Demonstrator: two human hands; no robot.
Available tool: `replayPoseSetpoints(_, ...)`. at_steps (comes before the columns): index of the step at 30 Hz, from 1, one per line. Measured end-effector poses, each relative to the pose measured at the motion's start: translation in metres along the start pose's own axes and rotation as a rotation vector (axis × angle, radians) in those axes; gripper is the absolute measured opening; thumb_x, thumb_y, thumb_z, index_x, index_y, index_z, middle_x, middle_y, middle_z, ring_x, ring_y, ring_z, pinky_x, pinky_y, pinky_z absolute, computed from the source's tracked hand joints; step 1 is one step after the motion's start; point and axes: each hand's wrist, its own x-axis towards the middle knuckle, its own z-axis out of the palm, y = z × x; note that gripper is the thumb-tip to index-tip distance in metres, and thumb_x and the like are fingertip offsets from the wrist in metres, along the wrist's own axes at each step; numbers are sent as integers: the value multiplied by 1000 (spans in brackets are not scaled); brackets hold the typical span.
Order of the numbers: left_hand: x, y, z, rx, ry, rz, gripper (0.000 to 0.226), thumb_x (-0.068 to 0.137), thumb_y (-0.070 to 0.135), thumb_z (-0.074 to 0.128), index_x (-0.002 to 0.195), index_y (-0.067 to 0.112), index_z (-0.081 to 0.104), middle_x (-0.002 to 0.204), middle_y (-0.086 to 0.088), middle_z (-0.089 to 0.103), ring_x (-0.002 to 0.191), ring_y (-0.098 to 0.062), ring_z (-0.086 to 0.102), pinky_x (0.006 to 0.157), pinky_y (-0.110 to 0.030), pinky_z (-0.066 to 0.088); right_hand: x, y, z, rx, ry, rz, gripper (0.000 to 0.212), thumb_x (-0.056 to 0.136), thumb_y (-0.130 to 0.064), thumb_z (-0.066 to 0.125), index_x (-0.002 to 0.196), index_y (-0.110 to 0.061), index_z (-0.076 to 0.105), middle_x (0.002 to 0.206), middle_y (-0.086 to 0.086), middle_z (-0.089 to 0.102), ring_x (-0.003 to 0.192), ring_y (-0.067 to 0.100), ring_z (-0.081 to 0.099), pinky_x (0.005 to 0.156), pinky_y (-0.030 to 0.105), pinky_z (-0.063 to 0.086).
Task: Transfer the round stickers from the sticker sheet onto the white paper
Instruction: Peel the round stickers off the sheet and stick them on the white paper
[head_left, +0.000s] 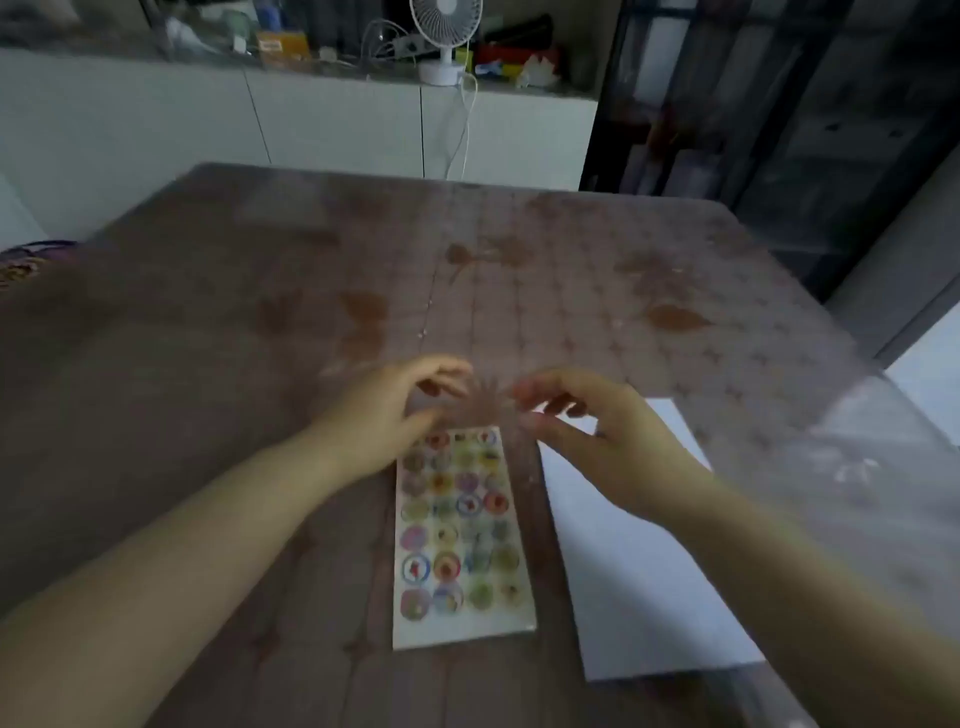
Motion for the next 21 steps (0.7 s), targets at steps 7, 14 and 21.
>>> replayPoseSetpoints(7, -23, -30, 30, 18, 171, 74, 31, 82, 8, 63, 112, 16, 60, 98, 6, 66, 97, -15, 60, 91, -38, 46, -3, 14, 60, -240, -86, -48, 25, 86, -17, 59, 111, -20, 63, 101, -6, 61, 89, 8, 53, 68, 9, 40)
replayPoseSetpoints(14, -29, -38, 16, 12, 119, 27, 29, 74, 19, 75, 101, 20, 63, 89, 10, 66, 85, 6, 57, 83, -18, 43, 29, 15, 81, -448, -51, -50, 26, 87, -23, 57, 111, -24, 65, 107, 3, 65, 100, 22, 58, 87, 38, 48)
replayPoseSetpoints(21, -27, -42, 7, 80, 15, -1, 34, 66, 30, 80, 97, 27, 65, 84, 17, 63, 83, 11, 54, 80, -9, 37, 31, 31, 87, -328, 11, -137, 10, 80, -28, 67, 88, -27, 73, 90, -3, 66, 88, 20, 58, 81, 42, 47)
